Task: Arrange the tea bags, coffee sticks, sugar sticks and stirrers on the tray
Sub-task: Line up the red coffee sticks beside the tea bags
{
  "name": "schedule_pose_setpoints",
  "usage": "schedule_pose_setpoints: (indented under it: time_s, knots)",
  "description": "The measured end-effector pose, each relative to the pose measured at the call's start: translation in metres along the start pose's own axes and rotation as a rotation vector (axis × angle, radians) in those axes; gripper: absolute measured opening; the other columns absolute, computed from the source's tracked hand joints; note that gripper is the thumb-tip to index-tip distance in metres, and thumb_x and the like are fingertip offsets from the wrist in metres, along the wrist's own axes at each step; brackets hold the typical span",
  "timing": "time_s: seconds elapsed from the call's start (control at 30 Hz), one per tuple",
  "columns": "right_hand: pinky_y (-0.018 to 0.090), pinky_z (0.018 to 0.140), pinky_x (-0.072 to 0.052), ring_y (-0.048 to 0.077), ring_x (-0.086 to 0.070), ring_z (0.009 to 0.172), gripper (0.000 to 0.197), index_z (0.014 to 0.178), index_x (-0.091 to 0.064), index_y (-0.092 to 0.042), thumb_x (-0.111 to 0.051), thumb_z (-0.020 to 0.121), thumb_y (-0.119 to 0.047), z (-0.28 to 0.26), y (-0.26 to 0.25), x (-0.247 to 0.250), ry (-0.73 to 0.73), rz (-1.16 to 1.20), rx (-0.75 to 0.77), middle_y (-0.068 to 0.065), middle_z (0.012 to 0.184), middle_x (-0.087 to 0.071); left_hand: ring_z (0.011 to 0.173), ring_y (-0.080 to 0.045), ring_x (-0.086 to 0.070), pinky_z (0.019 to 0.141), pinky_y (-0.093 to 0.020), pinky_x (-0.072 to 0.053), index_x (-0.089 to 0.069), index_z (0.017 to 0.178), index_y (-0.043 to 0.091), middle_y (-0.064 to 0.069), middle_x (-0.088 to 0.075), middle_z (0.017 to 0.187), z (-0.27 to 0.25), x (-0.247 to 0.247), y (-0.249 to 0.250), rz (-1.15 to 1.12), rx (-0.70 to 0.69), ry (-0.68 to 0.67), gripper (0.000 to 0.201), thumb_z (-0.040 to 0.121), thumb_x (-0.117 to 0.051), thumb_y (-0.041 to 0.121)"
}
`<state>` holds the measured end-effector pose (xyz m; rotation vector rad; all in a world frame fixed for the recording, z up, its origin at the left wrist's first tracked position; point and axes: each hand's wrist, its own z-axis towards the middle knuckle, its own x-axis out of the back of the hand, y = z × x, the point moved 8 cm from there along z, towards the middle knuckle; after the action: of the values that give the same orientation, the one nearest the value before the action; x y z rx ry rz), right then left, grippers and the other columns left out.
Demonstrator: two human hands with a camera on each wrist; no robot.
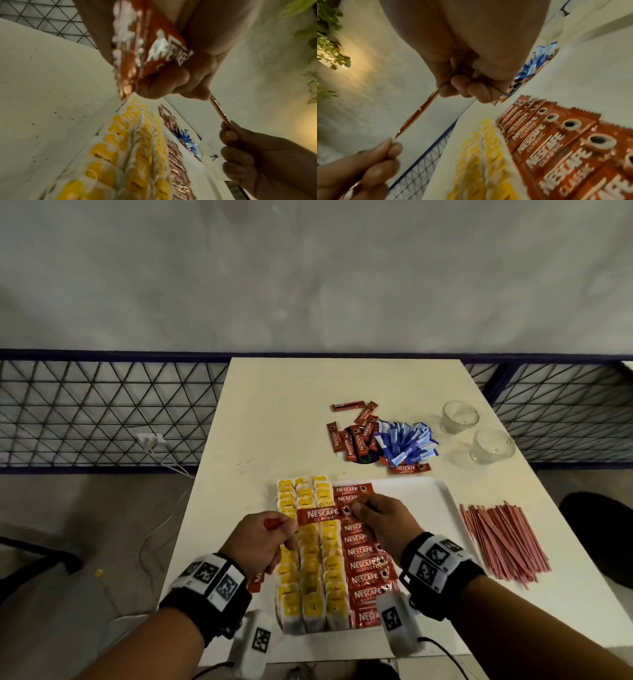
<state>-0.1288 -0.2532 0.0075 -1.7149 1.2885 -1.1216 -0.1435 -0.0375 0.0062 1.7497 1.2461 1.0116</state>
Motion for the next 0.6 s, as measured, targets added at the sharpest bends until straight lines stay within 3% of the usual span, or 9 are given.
schedule_pose_setpoints:
  time_s: [0.1,0.23,0.37,0.47,0.6]
  knots:
    - [0.023,0.046,-0.039,0.009,-0.048,0.041,0.017,0.085,-0.064,-0.008,-0.052,0.096,-0.011,0.021,0.013,0.032,0.116,0.091,-0.071,-0.001,0.058,-0.059,0.033,-0.017,-0.038,0.04,-0.022,-0.034,-0.066,0.09,0.005,-0.003,-0.066,0.064,0.015,0.012,-0.015,0.111,0.07,0.087,0.017,0.096,-0.055,0.016]
    - [0.027,0.047,-0.034,0.015,-0.041,0.047,0.02,0.079,-0.064,-0.013,-0.052,0.095,-0.011,0.058,0.042,0.067,0.197,0.026,-0.132,0.005,0.076,-0.063,0.043,-0.021,-0.049,0.046,-0.027,-0.043,-0.066,0.074,0.016,-0.007,-0.071,0.075,0.027,0.032,-0.035,0.37,0.202,0.22,0.021,0.092,-0.057,0.021]
    - [0.027,0.057,-0.038,0.01,-0.046,0.055,0.02,0.077,-0.065,-0.02,-0.054,0.094,-0.018,0.1,0.057,0.078,0.161,-0.199,-0.135,0.002,0.082,-0.067,0.072,-0.03,-0.063,0.065,-0.032,-0.051,-0.067,0.078,0.022,-0.004,-0.068,0.08,0.036,0.035,-0.044,0.598,0.295,0.268,0.015,0.089,-0.057,0.021]
    - [0.029,0.067,-0.042,0.017,-0.053,0.067,0.017,0.078,-0.064,-0.024,-0.056,0.093,-0.025,0.122,0.065,0.075,0.135,-0.296,-0.165,0.002,0.084,-0.067,0.064,-0.025,-0.053,0.063,-0.029,-0.047,-0.063,0.073,0.025,0.003,-0.057,0.064,0.041,0.036,-0.054,0.576,0.358,0.281,0.018,0.089,-0.057,0.02]
    - [0.029,0.073,-0.043,0.023,-0.059,0.083,0.011,0.085,-0.066,-0.024,-0.059,0.092,-0.029,0.139,0.07,0.068,0.091,-0.389,-0.198,0.003,0.089,-0.067,0.062,-0.023,-0.052,0.061,-0.025,-0.043,-0.068,0.085,0.021,0.001,-0.058,0.067,0.046,0.034,-0.054,0.556,0.377,0.299,0.011,0.09,-0.058,0.023]
